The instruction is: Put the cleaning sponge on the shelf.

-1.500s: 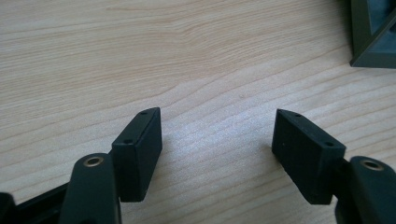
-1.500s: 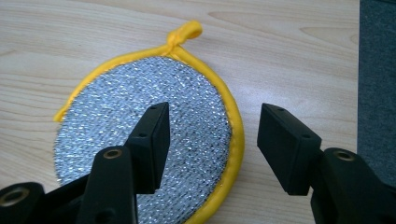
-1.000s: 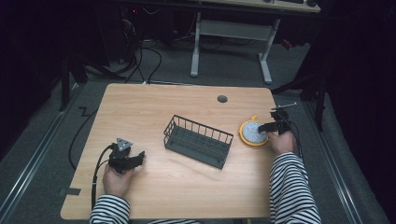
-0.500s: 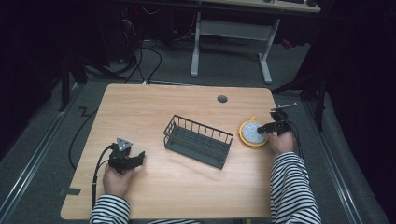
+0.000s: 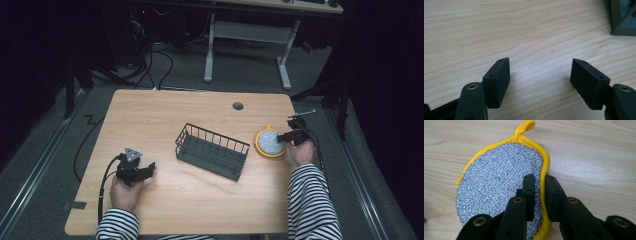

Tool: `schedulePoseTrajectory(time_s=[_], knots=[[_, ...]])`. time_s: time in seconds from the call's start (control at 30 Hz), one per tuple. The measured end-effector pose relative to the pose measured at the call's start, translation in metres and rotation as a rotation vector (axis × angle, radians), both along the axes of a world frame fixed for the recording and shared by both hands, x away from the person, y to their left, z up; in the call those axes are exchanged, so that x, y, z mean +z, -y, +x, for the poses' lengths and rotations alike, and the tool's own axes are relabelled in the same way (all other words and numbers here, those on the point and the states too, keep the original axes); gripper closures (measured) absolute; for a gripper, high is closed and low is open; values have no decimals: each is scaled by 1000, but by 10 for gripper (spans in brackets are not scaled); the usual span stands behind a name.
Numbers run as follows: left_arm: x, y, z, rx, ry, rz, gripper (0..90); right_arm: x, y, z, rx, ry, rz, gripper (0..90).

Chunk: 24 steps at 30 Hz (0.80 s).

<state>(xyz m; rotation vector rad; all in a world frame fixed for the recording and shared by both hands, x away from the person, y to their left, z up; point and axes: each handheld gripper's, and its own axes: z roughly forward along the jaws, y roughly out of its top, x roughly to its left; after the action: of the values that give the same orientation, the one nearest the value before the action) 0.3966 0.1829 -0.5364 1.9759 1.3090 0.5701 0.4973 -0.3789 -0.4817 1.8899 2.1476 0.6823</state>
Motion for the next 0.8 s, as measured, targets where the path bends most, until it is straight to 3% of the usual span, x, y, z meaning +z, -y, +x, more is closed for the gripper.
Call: schedulePoseTrajectory(time_s=[0.17, 0.8], knots=[[0, 0, 0, 0, -1, -2, 328, 13, -1, -7, 19, 46, 6, 808], [0, 0, 0, -1, -2, -4, 328, 55, 2, -38, 78, 144, 2, 811]])
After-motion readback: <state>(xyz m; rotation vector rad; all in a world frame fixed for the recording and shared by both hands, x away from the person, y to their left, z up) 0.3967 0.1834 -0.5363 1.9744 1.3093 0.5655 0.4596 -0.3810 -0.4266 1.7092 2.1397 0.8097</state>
